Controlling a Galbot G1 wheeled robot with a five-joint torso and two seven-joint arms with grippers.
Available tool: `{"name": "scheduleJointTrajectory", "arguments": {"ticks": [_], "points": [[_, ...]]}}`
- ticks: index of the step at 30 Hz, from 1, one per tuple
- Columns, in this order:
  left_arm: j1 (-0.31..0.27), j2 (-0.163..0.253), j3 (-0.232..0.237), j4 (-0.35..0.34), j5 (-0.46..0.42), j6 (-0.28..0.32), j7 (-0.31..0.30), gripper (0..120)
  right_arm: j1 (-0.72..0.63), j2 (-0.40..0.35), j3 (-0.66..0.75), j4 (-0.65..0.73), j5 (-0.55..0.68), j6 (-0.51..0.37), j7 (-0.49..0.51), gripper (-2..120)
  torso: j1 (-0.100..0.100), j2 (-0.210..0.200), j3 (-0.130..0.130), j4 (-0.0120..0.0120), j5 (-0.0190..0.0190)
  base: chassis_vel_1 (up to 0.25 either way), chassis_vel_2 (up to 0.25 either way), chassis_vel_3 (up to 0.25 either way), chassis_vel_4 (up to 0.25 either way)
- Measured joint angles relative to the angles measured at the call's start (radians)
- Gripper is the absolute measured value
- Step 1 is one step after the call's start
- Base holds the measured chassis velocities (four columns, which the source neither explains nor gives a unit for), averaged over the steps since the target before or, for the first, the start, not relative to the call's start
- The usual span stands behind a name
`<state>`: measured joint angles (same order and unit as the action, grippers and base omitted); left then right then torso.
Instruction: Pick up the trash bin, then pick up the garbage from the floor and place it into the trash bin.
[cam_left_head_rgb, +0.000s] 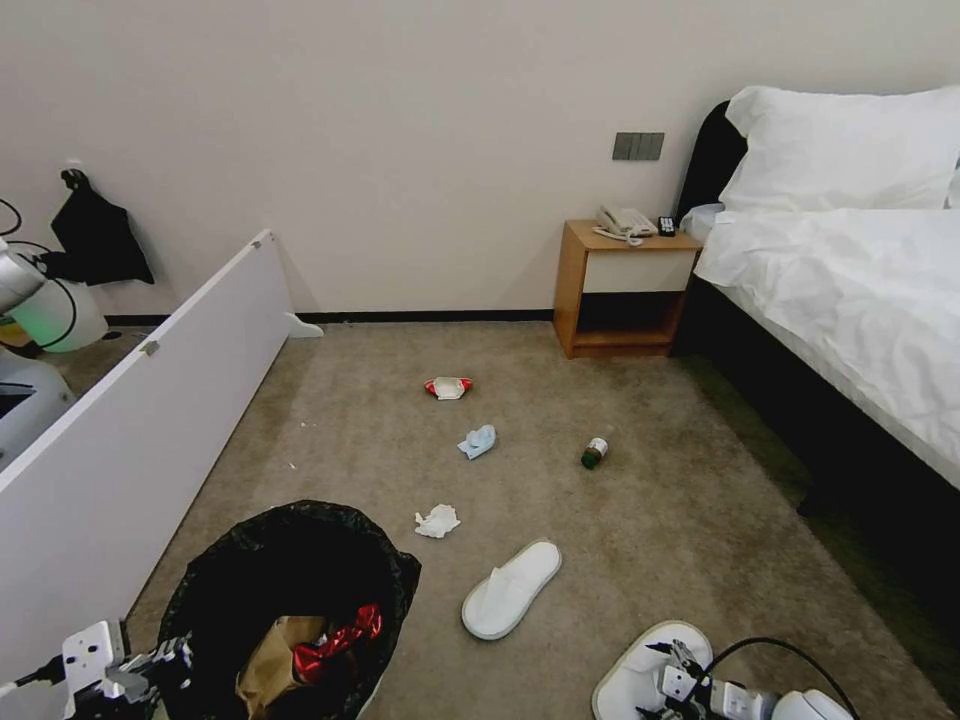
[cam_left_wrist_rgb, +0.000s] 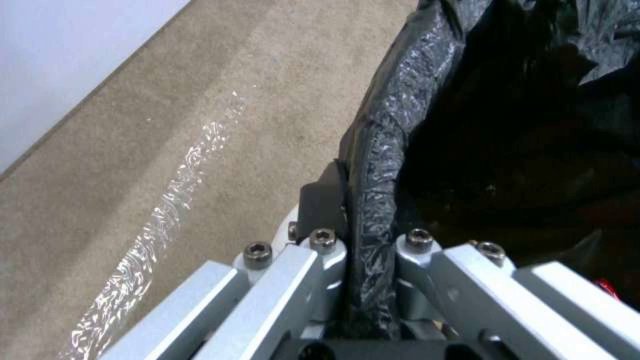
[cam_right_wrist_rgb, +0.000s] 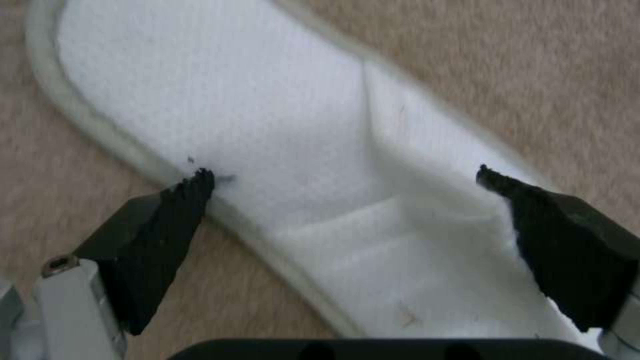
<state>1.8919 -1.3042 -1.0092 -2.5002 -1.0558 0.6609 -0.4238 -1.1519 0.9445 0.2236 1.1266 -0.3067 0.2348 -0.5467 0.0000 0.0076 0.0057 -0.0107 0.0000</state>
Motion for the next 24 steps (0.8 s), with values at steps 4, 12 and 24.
{"name": "scheduleJointTrajectory", "arguments": {"ticks": [4,12,24], "points": [[0.001,0.002,0.000,0.000,0.000,0.000,0.000,3,-0.016,-0.001,0.026,-0.008,-0.006,-0.003,-0.001,100,0.000,0.000,0.000,-0.0001,0.0000,0.000,0.000,0.000,0.000],[-0.001,0.007,0.000,0.000,-0.001,0.000,0.001,3,-0.030,-0.006,0.055,-0.012,-0.014,-0.006,0.000,100,0.000,0.000,0.000,0.0000,0.0000,0.000,0.000,0.000,0.000],[-0.006,0.014,0.000,0.000,-0.006,0.000,0.001,3,-0.027,-0.010,0.085,-0.023,-0.024,-0.022,0.017,85,0.000,0.000,0.000,0.0000,0.0000,0.000,0.000,0.000,0.000]]}}
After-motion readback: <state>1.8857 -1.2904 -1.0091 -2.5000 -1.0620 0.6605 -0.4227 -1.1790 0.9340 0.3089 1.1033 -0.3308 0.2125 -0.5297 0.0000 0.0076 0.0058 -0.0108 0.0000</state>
